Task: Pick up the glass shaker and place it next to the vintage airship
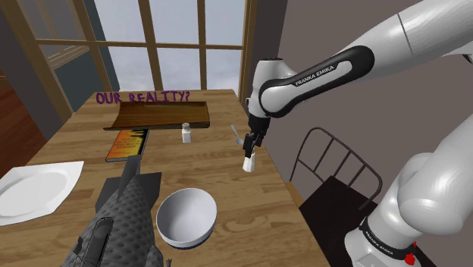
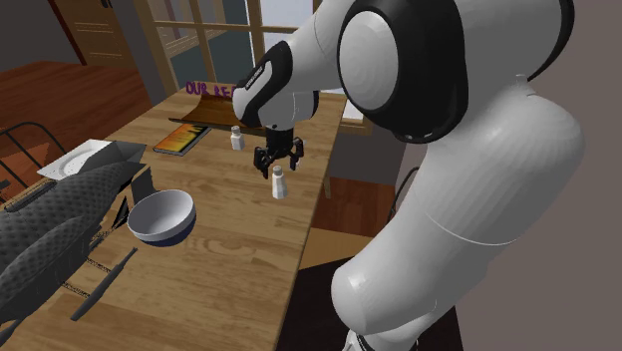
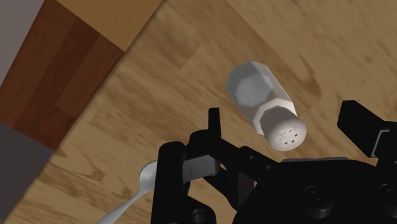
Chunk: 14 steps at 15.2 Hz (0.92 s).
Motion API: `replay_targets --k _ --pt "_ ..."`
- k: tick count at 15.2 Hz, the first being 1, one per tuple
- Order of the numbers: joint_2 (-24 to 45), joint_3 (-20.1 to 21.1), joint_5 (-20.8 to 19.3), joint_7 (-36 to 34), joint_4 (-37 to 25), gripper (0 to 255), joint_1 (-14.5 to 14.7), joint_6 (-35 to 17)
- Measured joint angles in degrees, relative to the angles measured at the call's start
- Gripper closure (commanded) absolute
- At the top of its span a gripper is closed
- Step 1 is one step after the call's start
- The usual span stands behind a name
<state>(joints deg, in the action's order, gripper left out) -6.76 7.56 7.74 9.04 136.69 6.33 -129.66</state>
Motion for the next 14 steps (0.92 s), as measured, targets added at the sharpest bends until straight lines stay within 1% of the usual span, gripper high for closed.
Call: replay_targets --k 5,6,14 --pt "0.1 0.0 0.0 0.0 0.1 0 0.0 -0.3" --pt "0.1 0.0 0.0 0.0 0.1 255 0.0 -0.3" --pt "0.1 0.0 0.0 0.0 0.1 255 0.0 -0.3"
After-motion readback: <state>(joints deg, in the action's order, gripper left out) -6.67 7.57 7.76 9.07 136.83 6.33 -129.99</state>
